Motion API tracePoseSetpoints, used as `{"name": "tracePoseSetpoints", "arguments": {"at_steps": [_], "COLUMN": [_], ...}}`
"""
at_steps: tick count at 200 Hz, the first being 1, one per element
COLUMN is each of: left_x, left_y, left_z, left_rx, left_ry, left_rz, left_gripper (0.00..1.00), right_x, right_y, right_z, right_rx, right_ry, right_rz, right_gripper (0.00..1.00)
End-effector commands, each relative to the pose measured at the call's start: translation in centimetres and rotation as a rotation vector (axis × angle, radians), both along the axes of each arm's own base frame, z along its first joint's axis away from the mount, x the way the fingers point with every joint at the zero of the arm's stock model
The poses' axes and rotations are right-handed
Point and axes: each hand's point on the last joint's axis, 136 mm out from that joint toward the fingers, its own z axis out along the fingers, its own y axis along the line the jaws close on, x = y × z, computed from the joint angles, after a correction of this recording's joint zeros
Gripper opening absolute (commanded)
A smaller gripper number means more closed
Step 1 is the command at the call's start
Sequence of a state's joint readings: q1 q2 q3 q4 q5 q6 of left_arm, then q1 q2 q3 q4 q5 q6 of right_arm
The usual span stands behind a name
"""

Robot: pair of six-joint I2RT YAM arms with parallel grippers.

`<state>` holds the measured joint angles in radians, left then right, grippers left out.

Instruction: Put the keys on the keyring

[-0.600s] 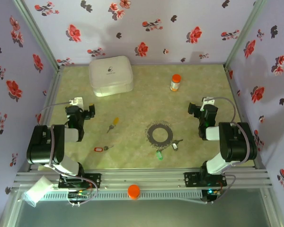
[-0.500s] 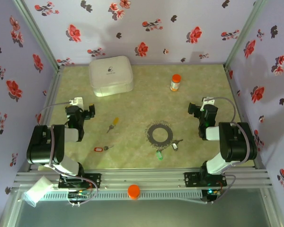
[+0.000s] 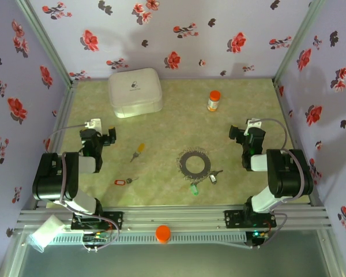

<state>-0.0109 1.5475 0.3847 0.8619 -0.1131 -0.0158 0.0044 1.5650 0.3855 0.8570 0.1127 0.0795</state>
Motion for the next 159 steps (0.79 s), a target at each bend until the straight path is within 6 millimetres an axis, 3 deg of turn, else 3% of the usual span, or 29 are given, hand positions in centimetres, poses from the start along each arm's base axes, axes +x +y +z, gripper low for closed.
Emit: {"name": "tracePoseSetpoints", "arguments": {"at_steps": [1, 78, 98, 127, 159], "left_x": [0.6, 0.1, -0.8, -1.6, -2.0], "left_y": [0.1, -0.3, -0.6, 0.5, -1.3], "left_z": [1.0, 1.5, 3.3, 7.7, 11.3], "left_rx": [0.005, 0.009, 0.015, 0.004, -0.108], "left_ry": [-0.031, -0.067, -0.093, -0.139, -0.142], "left_rz": [-0.011, -0.032, -0.042, 0.039, -0.025], "left_gripper": [1.0, 1.0, 1.0, 1.0, 0.97], "right_x": [0.6, 0.5, -0.2, -1.0, -2.2], "right_y": [-0.1, -0.2, 0.2, 0.4, 0.4], "right_z": [0.9, 1.3, 3.6, 7.2, 9.7], "right_rx": [0.011, 0.014, 0.008, 0.035, 0.217], "right_ry": [-0.029, -0.046, -0.059, -0.072, -0.027], "right_rz": [0.0, -0.007, 0.022, 0.011, -0.072], "right_gripper": [0.99, 0.99, 0.99, 0.99, 0.98]}}
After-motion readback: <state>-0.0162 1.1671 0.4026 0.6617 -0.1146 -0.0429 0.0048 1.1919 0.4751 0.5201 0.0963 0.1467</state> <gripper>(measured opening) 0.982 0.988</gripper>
